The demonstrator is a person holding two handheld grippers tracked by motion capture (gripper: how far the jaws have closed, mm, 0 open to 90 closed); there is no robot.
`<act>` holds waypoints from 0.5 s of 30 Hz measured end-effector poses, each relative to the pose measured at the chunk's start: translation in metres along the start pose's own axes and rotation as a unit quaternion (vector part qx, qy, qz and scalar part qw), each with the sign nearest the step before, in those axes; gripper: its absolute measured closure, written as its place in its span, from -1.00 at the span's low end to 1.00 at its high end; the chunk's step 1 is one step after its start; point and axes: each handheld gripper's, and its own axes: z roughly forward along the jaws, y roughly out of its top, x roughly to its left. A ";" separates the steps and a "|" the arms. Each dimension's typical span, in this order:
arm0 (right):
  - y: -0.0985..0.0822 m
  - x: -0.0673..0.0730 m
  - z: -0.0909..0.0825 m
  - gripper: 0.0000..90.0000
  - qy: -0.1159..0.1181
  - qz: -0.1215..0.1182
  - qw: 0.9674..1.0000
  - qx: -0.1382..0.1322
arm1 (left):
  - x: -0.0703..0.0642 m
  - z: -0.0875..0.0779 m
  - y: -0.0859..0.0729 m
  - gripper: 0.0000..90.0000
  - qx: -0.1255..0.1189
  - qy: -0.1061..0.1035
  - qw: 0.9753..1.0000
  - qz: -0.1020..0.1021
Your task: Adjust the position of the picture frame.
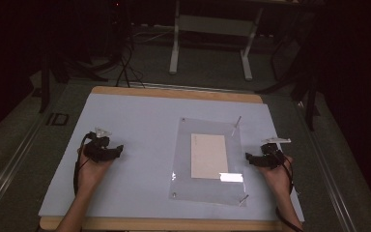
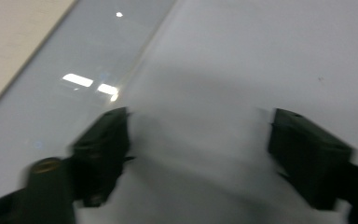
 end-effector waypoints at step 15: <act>0.016 0.000 -0.006 0.24 0.064 -0.045 0.996 -0.052 | -0.037 0.014 0.043 0.05 -0.035 -0.066 0.994 0.075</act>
